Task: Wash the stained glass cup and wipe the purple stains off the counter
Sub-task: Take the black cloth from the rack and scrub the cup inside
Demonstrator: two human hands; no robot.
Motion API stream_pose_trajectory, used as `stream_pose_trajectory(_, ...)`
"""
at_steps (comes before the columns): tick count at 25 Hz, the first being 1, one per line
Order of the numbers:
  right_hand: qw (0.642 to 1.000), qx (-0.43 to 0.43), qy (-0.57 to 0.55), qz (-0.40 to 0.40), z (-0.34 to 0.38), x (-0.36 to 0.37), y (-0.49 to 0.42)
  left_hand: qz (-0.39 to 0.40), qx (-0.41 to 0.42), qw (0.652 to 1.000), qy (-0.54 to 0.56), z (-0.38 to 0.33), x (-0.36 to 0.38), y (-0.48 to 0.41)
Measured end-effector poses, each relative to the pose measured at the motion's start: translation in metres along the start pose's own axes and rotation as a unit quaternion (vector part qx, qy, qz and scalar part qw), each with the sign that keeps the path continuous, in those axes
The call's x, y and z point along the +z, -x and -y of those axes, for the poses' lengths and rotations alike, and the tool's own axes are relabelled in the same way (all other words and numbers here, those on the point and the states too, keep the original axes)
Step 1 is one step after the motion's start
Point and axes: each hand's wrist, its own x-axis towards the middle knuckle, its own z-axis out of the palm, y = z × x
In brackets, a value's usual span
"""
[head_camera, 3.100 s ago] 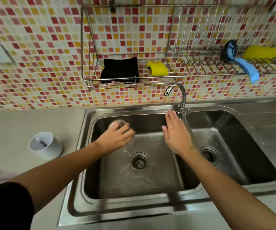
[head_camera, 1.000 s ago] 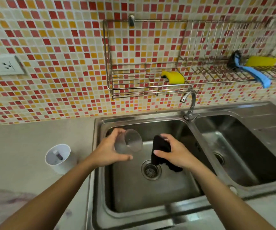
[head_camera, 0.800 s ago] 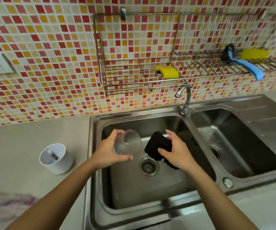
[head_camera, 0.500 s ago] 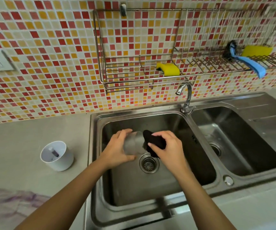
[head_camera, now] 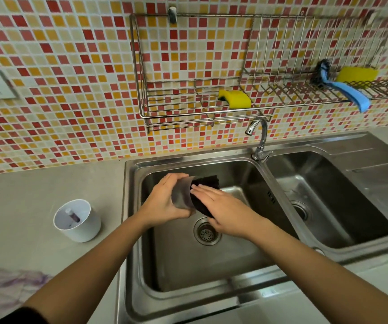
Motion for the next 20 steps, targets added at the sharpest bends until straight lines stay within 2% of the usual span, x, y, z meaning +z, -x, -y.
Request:
stream_pose_trajectory(5,0.992,-0.013,0.118,0.03,0.006,-0.006,-0.015,0.033,0.072,0.997,-0.027,-0.013,0.001,-0.008)
stream_pose_trajectory(9,0.979,-0.038,0.185,0.071,0.005,-0.027,-0.026,-0.019,0.061,0.998,-0.005,-0.019,0.003,-0.009)
stream_pose_trajectory(12,0.949,-0.137,0.284,0.024,0.002,-0.039,-0.019,0.025,0.056,0.998,0.001,-0.014,-0.013,-0.011)
stream_pose_trajectory(14,0.934,-0.164,0.316,-0.005,0.008,-0.045,-0.017,0.055,0.079,0.995,-0.01,-0.014,-0.021,-0.013)
stream_pose_trajectory(17,0.945,-0.119,0.304,-0.015,0.02,-0.059,-0.02,-0.013,0.129,0.991,-0.04,-0.018,-0.022,-0.015)
stream_pose_trajectory(20,0.971,-0.041,0.233,0.03,0.027,-0.062,-0.023,-0.056,0.134,0.989,-0.04,-0.022,-0.019,-0.014)
